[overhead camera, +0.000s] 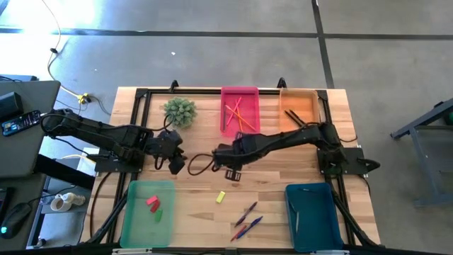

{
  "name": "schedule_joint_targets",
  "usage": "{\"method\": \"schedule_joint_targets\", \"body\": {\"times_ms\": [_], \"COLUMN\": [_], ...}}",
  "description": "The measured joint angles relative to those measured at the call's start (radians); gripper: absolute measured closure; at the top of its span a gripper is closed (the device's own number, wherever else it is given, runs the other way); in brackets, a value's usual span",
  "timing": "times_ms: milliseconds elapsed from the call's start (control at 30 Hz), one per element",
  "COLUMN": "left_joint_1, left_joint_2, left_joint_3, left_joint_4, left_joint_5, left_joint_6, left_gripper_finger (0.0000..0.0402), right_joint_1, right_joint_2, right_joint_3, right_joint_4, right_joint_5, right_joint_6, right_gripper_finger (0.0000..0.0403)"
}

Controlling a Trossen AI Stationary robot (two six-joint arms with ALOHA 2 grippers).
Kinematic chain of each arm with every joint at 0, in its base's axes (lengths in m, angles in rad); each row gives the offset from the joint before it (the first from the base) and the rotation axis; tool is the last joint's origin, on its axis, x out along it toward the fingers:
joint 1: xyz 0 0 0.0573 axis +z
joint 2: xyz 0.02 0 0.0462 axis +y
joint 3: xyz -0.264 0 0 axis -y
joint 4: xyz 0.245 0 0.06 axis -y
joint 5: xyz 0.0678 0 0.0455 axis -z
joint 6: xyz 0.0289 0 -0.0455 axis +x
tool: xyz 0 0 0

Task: Sort crayons/erasers/pens/pencils in bins
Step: Put the purple pen into the orange bin

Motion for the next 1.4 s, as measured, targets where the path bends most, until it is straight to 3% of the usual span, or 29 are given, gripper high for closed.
{"method": "schedule_joint_targets", "body": {"times_ms": [167, 500, 733, 1133, 1400], "left_joint_1": [0.000, 0.000, 0.000, 0.000, 0.000], "left_joint_2": [0.000, 0.000, 0.000, 0.001, 0.001], "left_joint_3": [0.000, 0.000, 0.000, 0.000, 0.000], "left_joint_4": [0.000, 0.000, 0.001, 0.001, 0.001], "left_joint_5": [0.018, 0.017, 0.017, 0.012, 0.006], "left_joint_6": [0.001, 0.001, -0.029, -0.105, -0.105], "left_gripper_finger": [0.0241, 0.0241, 0.0241, 0.0241, 0.0241], "right_joint_1": [0.019, 0.080, 0.134, 0.276, 0.320], "right_joint_2": [-0.022, -0.241, -0.402, -0.413, -0.326], "right_joint_3": [-0.105, -0.418, -0.598, -0.657, -0.657], "right_joint_4": [-0.012, 0.215, 0.355, 0.450, 0.511], "right_joint_5": [-0.012, -0.091, -0.226, -0.278, -0.279], "right_joint_6": [-0.001, 0.002, -0.078, -0.303, -0.449], "right_gripper_finger": [0.0261, 0.0261, 0.0261, 0.0261, 0.0261]}}
